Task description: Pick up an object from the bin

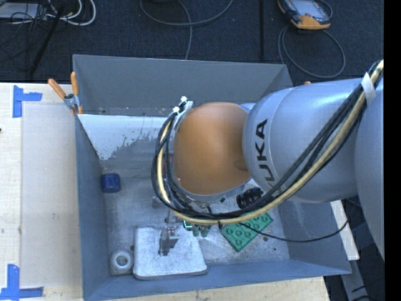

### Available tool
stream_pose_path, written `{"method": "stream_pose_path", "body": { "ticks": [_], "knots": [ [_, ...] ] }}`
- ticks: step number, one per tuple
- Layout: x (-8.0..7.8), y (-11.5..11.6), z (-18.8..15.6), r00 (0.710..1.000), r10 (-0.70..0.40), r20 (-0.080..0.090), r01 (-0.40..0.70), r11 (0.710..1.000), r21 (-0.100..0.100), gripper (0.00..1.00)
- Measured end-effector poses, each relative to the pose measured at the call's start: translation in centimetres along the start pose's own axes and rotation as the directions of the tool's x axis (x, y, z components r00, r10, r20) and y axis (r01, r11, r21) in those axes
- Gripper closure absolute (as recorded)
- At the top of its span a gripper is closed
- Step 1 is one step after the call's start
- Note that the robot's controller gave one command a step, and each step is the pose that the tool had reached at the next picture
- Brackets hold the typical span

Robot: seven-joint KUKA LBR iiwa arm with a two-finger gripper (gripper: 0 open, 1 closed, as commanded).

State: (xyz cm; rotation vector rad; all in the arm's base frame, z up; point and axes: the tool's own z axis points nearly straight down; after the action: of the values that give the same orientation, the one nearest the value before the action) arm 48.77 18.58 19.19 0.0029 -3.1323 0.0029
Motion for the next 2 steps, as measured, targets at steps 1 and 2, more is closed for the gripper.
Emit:
{"method": "stream_pose_path", "body": {
  "ticks": [1, 2],
  "knots": [
    [-2.99, -0.56, 9.29, 0.952, -0.306, 0.007, 0.306, 0.952, -0.003, 0.00],
    [-2.92, -0.83, 9.92, 0.960, -0.281, 0.006, 0.281, 0.960, -0.008, 0.00]
  ]
}}
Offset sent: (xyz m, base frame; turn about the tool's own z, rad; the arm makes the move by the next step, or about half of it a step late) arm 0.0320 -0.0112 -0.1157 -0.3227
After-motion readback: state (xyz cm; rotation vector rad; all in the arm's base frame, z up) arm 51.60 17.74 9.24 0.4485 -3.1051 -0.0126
